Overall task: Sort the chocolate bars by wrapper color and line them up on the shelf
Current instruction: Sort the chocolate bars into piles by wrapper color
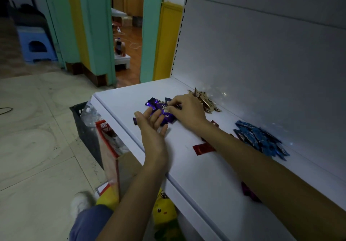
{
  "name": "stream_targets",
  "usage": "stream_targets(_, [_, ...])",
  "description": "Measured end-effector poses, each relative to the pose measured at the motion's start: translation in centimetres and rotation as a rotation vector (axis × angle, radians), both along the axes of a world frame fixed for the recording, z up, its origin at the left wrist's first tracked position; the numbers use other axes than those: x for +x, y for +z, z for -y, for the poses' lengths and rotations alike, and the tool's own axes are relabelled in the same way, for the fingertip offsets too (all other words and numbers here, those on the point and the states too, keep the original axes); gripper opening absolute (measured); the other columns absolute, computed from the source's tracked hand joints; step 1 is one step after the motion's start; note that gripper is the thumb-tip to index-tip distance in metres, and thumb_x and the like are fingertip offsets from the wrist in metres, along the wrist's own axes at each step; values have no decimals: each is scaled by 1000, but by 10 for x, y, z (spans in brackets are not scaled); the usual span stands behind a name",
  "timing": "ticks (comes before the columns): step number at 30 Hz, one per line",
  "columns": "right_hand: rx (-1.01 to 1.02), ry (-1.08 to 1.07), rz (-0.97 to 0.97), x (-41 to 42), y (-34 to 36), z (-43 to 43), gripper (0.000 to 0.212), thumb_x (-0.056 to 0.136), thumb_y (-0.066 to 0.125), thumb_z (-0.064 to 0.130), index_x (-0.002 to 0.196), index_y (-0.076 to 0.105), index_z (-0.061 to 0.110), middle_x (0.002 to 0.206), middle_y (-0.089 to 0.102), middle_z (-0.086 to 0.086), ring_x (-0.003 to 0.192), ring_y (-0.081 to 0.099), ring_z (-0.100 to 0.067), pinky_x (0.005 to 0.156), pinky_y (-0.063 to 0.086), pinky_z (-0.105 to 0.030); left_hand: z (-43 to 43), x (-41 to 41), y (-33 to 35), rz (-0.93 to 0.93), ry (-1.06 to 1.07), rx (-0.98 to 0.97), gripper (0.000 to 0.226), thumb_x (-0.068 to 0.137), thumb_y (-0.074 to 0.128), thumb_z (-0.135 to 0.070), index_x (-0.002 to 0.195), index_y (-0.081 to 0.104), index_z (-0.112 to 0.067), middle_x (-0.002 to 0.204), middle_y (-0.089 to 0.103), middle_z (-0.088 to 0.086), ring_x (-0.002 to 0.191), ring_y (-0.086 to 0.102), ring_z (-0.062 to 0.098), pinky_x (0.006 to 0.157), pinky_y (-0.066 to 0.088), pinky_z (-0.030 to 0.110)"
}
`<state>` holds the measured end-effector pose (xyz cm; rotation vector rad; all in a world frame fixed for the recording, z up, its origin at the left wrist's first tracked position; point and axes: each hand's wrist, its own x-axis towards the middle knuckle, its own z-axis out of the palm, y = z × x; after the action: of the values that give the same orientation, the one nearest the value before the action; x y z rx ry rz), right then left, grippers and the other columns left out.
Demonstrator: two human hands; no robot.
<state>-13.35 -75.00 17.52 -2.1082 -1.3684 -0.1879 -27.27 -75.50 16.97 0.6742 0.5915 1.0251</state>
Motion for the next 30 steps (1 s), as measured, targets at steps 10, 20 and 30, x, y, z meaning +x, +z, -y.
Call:
stream_targets(10, [25, 48, -51, -6, 41, 99, 39, 89, 62, 33, 127, 60, 26, 130, 59, 6, 118, 50, -9, 96, 38, -24, 24, -1, -2, -174, -125, 539, 45, 85, 26, -41, 127, 40, -34, 129, 50, -13, 119, 47, 3, 91, 38, 6])
stream_targets(20, [126, -300, -83, 11, 56, 300, 43, 88, 65, 30, 130, 57, 23, 140, 51, 0, 130, 43, -14, 107, 30, -23, 151, 75, 30, -249, -542, 1152, 67, 81, 47, -46, 143, 33, -24, 143, 38, -6, 130, 36, 4, 105, 30, 17])
stream_targets(30, [247, -972, -151, 8, 24, 540, 35, 89, 63, 30, 120, 64, 15, 127, 62, -5, 113, 59, -20, 93, 43, -26, 344, 130, 7, -320, -927, 1724, 94, 71, 62, -72, 146, 30, -24, 150, 35, 0, 134, 36, 21, 109, 37, 43])
